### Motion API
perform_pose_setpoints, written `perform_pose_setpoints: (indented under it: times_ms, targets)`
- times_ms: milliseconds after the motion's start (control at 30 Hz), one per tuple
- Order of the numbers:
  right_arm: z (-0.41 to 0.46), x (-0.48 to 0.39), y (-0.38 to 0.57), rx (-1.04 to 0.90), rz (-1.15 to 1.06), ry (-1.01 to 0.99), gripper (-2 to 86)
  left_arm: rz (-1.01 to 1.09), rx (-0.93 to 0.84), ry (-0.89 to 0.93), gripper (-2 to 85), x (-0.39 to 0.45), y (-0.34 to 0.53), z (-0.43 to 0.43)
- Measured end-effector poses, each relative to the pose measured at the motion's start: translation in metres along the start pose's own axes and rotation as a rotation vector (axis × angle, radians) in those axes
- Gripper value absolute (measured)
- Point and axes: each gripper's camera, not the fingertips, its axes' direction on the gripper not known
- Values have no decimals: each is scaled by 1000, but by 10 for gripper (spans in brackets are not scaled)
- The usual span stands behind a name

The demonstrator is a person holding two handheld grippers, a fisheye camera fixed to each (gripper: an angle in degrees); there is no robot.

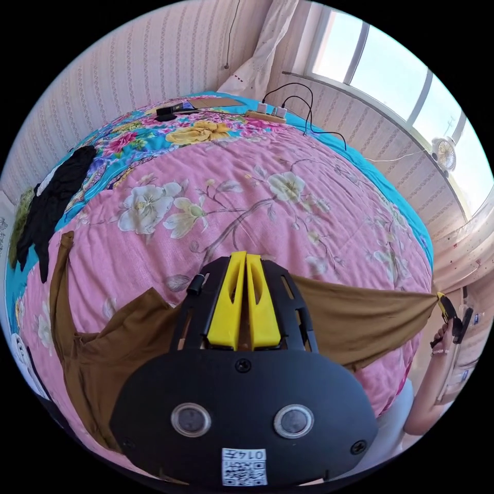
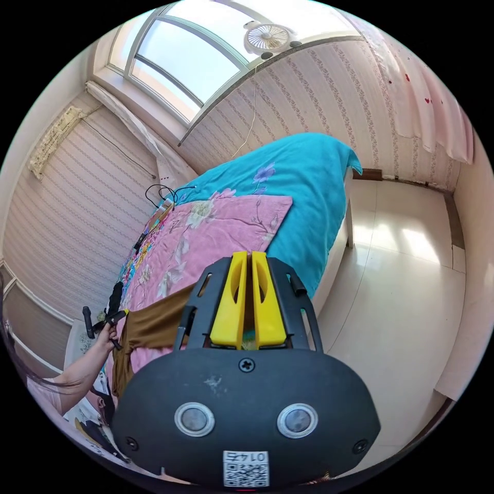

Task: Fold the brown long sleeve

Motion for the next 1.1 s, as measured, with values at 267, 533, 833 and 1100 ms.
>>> perform_pose_setpoints:
  times_ms: [267, 533, 833, 1100]
  targets:
    - [49, -13, 29, 17, 14, 25, 60, -28, -36, 12, 28, -22, 9, -11]
    - [62, -101, 57, 47, -193, -75, 73, -63, 151, -47, 27, -95, 114, -165]
    - [230, -374, 218, -736, -765, -604, 62, -403, 31, -243, -4, -244, 308, -249]
    - [336, -596, 368, -872, -1071, -627, 58, -372, 103, -115, 27, -300, 315, -236]
